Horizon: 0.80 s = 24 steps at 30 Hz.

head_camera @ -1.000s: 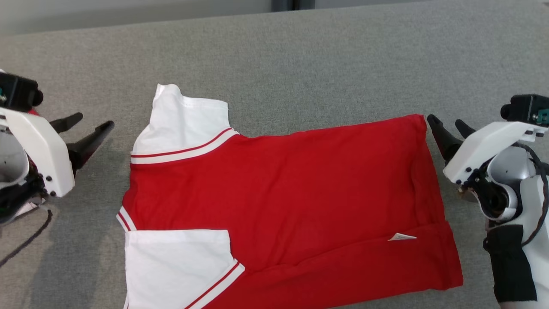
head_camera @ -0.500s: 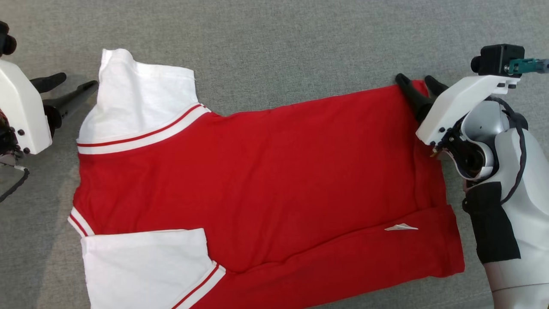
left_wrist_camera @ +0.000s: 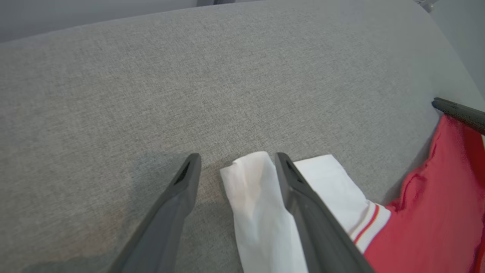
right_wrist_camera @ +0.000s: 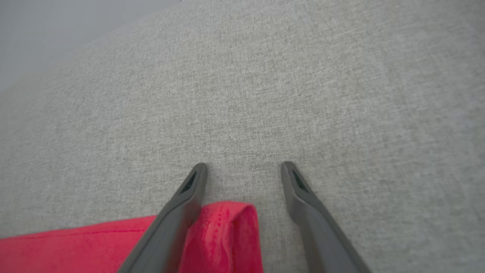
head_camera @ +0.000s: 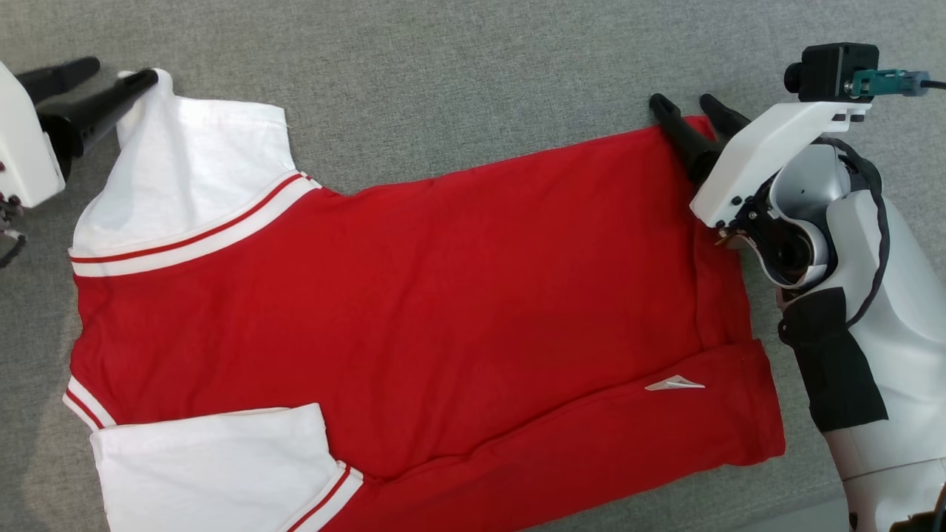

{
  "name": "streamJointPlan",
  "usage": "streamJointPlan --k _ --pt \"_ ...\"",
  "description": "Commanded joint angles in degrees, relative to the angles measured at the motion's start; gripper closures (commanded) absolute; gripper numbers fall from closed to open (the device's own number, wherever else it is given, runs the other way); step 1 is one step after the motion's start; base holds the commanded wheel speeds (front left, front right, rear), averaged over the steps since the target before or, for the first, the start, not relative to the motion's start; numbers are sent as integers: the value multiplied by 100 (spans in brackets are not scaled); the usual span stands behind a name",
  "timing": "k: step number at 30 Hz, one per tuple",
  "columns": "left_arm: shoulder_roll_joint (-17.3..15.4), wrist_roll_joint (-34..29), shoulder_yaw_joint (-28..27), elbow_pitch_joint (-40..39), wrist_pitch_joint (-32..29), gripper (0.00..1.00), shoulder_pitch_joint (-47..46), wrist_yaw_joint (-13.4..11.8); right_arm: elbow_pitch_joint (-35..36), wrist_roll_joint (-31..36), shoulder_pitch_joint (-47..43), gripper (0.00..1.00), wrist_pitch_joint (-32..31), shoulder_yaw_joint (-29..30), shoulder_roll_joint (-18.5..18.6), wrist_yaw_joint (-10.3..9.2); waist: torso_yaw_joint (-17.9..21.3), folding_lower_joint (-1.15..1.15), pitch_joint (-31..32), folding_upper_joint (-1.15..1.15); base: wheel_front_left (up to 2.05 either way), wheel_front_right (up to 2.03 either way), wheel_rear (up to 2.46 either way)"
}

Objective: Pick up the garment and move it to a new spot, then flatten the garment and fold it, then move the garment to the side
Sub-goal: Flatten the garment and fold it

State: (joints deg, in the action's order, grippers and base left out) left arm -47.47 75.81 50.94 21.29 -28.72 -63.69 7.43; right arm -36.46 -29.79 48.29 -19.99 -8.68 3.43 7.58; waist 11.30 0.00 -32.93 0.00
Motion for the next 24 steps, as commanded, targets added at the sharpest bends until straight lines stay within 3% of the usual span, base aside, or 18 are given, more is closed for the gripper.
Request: streamJointPlan --k 1,11,12,13,14,15,24 --pt "-24 86 -10 -15 17 0 -78 8 -336 -30 -233 0 -117 -147 -93 -15 5 0 -1 0 0 0 0" --pt "-72 174 486 190 -238 0 -152 9 -714 -206 -142 0 -41 -471 -128 -15 28 0 -52 0 0 0 0" --pt "-62 208 520 191 -248 0 -153 9 -745 -226 -129 38 -39 -507 -133 -15 31 0 -58 0 0 0 0" --pt "-55 245 555 184 -259 15 -162 9 -776 -244 -113 58 -38 -541 -136 -15 32 0 -60 0 0 0 0" --pt "-53 266 584 165 -258 35 -182 9 -805 -253 -105 80 -44 -573 -142 -14 31 0 -58 0 0 0 0" --pt "-45 299 599 133 -223 100 -202 9 -831 -264 -94 100 -46 -602 -145 -9 29 0 -49 0 0 0 0" --pt "-58 414 717 167 136 100 -263 8 -786 -365 -100 100 361 -676 -94 -6 -34 0 291 0 0 0 0"
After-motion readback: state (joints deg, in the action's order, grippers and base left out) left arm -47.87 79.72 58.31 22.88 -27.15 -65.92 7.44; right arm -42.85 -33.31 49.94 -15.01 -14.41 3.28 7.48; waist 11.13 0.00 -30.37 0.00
